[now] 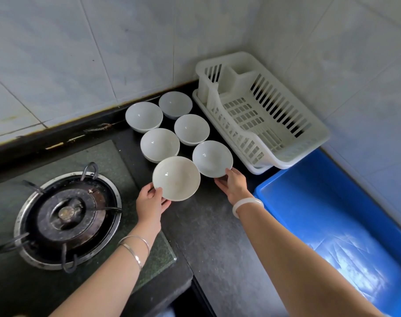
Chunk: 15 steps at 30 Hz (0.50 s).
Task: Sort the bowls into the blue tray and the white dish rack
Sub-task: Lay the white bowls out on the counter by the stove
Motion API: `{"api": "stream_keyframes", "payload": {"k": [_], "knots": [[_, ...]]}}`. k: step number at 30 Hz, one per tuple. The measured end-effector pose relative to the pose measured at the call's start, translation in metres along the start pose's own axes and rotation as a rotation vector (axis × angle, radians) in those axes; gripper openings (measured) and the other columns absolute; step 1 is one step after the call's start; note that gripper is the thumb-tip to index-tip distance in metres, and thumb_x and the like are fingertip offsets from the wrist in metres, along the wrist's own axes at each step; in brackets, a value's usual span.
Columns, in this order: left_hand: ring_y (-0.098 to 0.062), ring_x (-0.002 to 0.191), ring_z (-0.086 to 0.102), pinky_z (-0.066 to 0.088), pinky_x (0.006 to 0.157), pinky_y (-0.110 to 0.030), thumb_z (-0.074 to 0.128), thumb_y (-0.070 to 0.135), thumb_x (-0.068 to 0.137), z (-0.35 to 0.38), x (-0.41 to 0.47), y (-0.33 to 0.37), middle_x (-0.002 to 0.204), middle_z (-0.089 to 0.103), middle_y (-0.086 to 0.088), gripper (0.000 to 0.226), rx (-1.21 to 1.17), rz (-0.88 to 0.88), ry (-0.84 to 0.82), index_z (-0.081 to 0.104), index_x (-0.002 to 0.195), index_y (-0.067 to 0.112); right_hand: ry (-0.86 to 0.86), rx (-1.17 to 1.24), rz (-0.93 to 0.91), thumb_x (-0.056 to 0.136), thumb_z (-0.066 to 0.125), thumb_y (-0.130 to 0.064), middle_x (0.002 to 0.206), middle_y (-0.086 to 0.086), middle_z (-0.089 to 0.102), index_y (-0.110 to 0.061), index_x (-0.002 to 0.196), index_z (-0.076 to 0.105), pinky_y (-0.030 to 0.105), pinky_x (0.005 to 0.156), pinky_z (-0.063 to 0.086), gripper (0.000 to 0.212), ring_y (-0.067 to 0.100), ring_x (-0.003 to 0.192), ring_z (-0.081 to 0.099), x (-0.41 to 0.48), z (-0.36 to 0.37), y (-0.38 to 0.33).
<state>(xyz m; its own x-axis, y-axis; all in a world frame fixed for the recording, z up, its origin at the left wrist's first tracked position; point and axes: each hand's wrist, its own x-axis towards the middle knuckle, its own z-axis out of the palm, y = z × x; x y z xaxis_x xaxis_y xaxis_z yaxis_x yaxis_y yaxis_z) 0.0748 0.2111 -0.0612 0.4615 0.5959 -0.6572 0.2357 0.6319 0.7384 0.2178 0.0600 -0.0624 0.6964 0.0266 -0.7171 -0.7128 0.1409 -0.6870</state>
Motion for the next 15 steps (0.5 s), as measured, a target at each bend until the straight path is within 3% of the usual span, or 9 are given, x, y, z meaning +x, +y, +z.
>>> {"api": "stream_keyframes", "payload": {"k": [5, 11, 15], "knots": [[-0.029, 0.117, 0.055, 0.048, 0.091, -0.036, 0.044, 0.006, 0.094, 0.002, -0.009, -0.005, 0.134, 0.053, -0.012, 0.039, 0.095, 0.088, -0.023, 0.047, 0.133, 0.010, -0.094, -0.065, 0.016, 0.099, 0.046, -0.021, 0.137, 0.013, 0.049, -0.016, 0.143, 0.037, 0.035, 0.083, 0.052, 0.046, 0.029, 0.110, 0.060, -0.013, -0.007, 0.002], [-0.028, 0.117, 0.054, 0.047, 0.089, -0.034, 0.035, 0.013, 0.099, 0.003, -0.042, -0.026, 0.142, 0.044, -0.011, 0.044, 0.184, 0.078, -0.036, 0.033, 0.143, 0.015, -0.091, -0.142, -0.076, 0.101, 0.039, -0.019, 0.126, 0.010, 0.058, -0.014, 0.133, 0.047, 0.032, 0.081, 0.053, 0.033, 0.026, 0.103, 0.063, -0.038, -0.038, 0.001], [-0.025, 0.108, 0.057, 0.046, 0.090, -0.031, 0.035, 0.011, 0.099, 0.015, -0.079, -0.058, 0.145, 0.041, -0.011, 0.042, 0.265, 0.037, -0.156, 0.034, 0.142, 0.011, -0.068, -0.236, -0.183, 0.101, 0.037, -0.021, 0.113, 0.008, 0.065, -0.016, 0.118, 0.057, 0.025, 0.068, 0.053, 0.027, 0.021, 0.089, 0.067, -0.069, -0.086, 0.003]]}}
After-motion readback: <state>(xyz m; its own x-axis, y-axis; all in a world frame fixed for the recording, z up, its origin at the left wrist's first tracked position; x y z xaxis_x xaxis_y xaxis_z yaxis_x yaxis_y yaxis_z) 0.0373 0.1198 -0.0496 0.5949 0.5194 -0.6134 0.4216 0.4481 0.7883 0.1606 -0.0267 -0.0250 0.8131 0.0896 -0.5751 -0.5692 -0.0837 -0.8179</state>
